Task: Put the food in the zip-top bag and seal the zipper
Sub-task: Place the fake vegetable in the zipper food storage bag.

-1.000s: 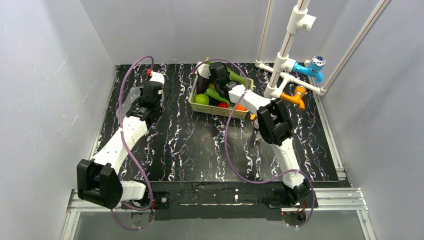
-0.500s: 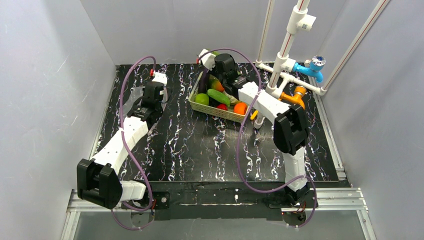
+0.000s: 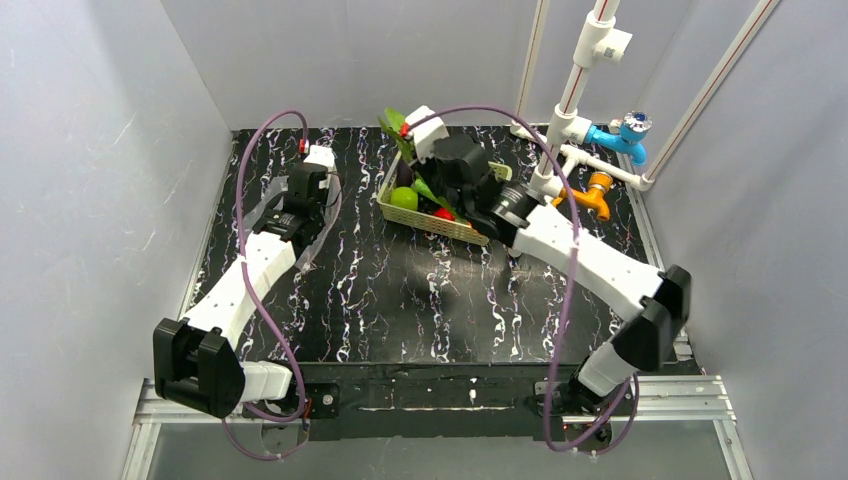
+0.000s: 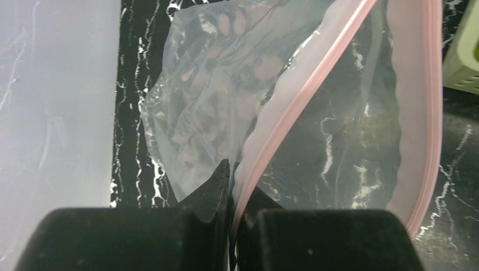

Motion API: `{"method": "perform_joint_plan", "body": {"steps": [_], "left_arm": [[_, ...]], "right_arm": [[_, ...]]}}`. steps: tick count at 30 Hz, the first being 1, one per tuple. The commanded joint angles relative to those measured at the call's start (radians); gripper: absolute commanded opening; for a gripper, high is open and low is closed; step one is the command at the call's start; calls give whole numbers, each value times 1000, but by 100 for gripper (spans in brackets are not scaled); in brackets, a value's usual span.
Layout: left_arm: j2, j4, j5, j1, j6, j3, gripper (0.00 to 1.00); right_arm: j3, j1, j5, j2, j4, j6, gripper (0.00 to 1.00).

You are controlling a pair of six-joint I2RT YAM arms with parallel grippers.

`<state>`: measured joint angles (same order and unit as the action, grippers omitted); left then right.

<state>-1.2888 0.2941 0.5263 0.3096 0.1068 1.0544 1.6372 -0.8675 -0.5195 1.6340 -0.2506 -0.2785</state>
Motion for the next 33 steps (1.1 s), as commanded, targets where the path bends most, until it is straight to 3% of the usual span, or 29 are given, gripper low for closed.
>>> {"method": "perform_joint_plan", "body": {"steps": [1, 7, 13, 24, 33], "left_arm": [[2, 47, -108, 2, -80, 47, 0], [-21, 90, -271, 26, -156, 85, 0], [-22, 140, -285, 42, -168, 130, 0], [6, 180, -402, 42, -230, 168, 0], [31, 175, -564, 51, -293, 179, 0]], "right_arm": [[-102, -14, 62, -164, -67, 328, 1], [-247, -16, 223, -355, -25, 543, 1], [-290, -16, 299, -437, 29, 644, 1], [-264, -16, 283, -468, 185, 787, 1], [-222, -16, 311, -383, 380, 845, 1]]}}
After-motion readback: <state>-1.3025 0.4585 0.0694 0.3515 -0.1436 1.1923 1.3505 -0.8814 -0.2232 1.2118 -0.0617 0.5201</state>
